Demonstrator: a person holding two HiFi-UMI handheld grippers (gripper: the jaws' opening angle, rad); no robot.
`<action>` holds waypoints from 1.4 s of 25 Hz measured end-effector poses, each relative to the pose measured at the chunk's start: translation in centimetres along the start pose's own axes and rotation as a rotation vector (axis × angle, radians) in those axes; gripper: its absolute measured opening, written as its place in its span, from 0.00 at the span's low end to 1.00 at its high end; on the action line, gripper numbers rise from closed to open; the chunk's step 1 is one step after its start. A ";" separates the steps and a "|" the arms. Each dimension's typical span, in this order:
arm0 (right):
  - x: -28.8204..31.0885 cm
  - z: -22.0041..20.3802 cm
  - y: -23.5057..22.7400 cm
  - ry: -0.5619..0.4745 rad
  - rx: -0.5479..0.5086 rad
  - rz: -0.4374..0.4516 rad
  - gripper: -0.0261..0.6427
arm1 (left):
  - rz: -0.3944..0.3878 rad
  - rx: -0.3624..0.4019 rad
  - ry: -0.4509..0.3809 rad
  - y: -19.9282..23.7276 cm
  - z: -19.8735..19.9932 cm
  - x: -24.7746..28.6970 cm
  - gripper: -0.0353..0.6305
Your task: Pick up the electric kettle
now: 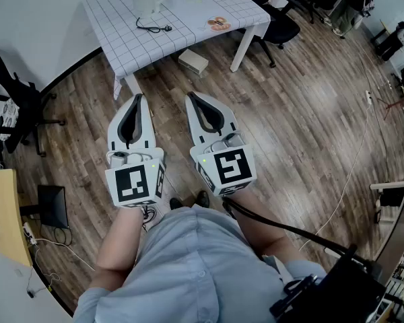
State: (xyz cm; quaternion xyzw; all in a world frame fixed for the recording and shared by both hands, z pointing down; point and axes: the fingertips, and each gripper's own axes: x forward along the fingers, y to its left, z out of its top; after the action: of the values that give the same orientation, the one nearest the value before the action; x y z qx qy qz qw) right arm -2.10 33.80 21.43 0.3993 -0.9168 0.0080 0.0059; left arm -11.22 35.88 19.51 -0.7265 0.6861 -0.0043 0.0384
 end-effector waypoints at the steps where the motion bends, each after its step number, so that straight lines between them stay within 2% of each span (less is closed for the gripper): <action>1: -0.1 0.1 -0.1 -0.002 0.000 -0.001 0.04 | -0.001 0.002 -0.001 -0.1 0.1 0.0 0.05; 17: -2.1 0.4 -2.9 -0.022 0.033 0.031 0.04 | 0.025 0.018 0.006 -3.5 0.4 0.2 0.05; 24: -1.9 -1.4 -4.4 0.006 0.034 0.053 0.04 | 0.033 0.015 0.024 -4.9 -1.0 1.0 0.05; 30: 1.8 -3.8 -6.3 0.044 0.051 0.048 0.04 | 0.025 0.002 0.051 -3.5 -3.2 5.1 0.05; 35: 8.4 -4.9 -9.3 0.049 0.050 0.018 0.04 | 0.001 -0.005 0.048 -0.7 -4.9 11.9 0.05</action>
State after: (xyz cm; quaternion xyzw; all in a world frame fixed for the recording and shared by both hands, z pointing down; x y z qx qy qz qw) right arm -1.00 21.46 26.58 0.3906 -0.9195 0.0407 0.0182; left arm -10.16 23.84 23.91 -0.7260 0.6871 -0.0202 0.0202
